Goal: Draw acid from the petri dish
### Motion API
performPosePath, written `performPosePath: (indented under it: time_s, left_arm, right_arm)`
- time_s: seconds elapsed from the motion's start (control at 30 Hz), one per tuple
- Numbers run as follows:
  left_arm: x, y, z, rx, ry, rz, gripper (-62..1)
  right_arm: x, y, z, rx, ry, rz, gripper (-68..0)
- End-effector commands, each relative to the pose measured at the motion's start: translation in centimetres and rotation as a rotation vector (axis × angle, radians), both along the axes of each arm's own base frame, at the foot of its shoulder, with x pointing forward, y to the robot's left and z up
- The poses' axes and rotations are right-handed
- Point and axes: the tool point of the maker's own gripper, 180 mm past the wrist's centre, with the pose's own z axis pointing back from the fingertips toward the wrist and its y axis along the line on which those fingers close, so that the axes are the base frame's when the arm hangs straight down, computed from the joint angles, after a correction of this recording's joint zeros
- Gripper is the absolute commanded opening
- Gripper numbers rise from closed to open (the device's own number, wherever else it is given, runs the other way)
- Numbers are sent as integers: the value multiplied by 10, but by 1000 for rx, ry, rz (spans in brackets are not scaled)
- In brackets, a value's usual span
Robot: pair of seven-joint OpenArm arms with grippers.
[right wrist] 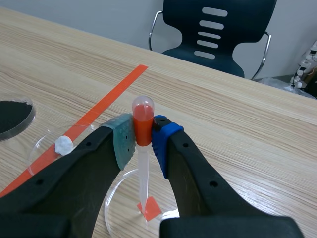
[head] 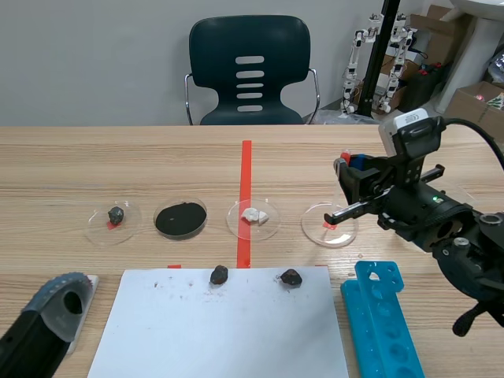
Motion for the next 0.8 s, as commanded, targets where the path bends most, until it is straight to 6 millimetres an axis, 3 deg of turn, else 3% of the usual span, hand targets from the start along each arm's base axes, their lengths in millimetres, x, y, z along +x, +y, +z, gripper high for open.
performPosePath:
  time_s: [0.0,0.77]
  left_arm:
    - [0,-1,8,-22,-21,2,14]
    - [0,-1,8,-22,-21,2,14]
  right_arm:
    - [4,0,10,3,-32,3,-582]
    - [3,3,10,-11,-47,15,-612]
